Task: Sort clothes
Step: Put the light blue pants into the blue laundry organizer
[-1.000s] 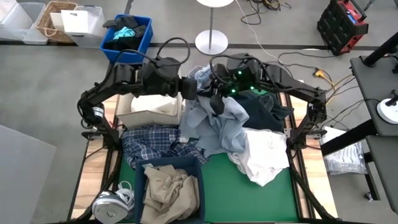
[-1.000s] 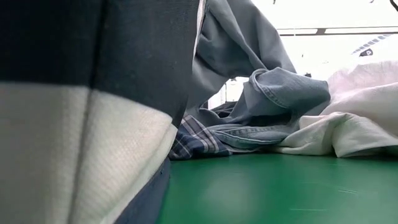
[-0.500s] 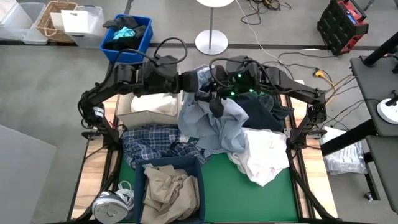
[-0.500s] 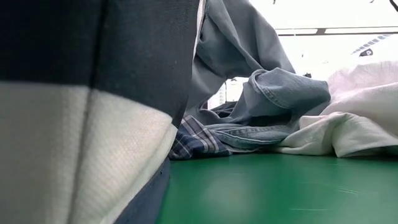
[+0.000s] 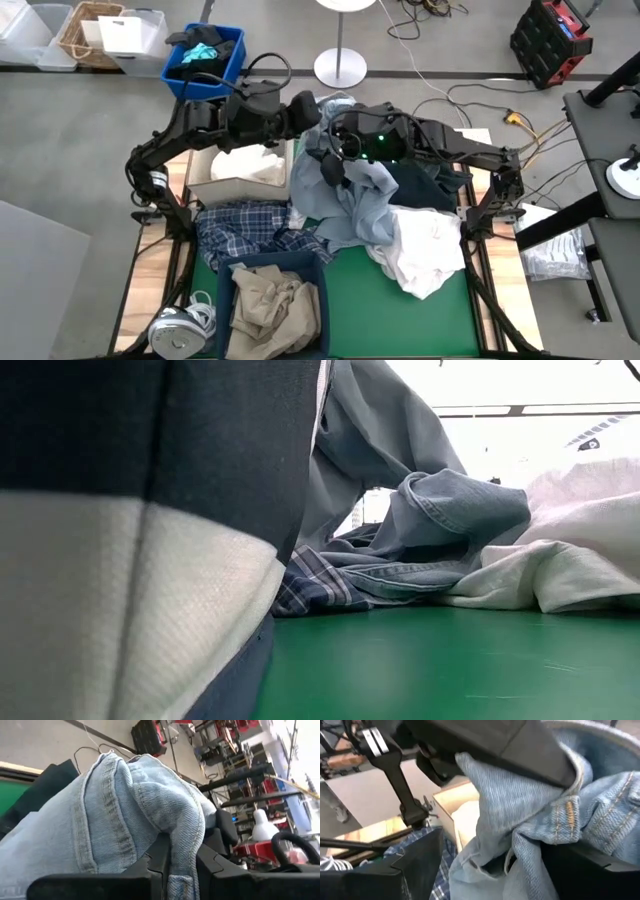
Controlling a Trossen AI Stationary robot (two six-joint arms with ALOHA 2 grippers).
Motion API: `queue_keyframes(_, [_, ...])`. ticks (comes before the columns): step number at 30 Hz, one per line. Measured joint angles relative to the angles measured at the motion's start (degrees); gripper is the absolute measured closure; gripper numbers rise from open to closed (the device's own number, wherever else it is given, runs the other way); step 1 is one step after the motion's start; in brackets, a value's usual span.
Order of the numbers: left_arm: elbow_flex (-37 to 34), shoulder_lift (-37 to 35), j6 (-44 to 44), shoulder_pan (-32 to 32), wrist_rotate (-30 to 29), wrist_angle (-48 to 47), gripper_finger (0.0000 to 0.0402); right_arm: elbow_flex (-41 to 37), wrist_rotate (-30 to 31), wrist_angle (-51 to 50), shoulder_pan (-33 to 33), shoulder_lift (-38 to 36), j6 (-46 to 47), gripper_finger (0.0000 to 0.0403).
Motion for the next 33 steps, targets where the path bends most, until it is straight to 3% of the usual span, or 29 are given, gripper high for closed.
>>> queue_keyframes(7, [0.1, 0.5, 9.2, -0.4, 6.0, 3.1, 0.0372, -0.1, -0.7, 0.4, -0.7, 0.0, -1.9, 0.0113])
queue_keyframes(11, [0.0, 0.5, 11.0, -0.4, 8.2, 2.5, 0.0376, -0.1, -1.1, 0.3, -0.7, 0.2, -4.3, 0.0155])
queue_keyframes(14, [0.1, 0.5, 12.1, -0.6, 8.8, 2.1, 0.0376, -0.1, -1.2, -0.1, -0.7, 0.1, -5.7, 0.0212])
queue_keyframes(20, [0.0, 0.6, 18.3, -1.1, 10.7, 1.4, 0.0376, -0.1, -1.4, -3.7, -1.3, -0.1, -9.2, 0.0371])
queue_keyframes(33, [0.8, -2.4, 35.2, -0.9, 11.0, 1.0, 0.0376, 0.9, -0.7, -4.7, -1.3, -4.9, -11.4, 0.0378])
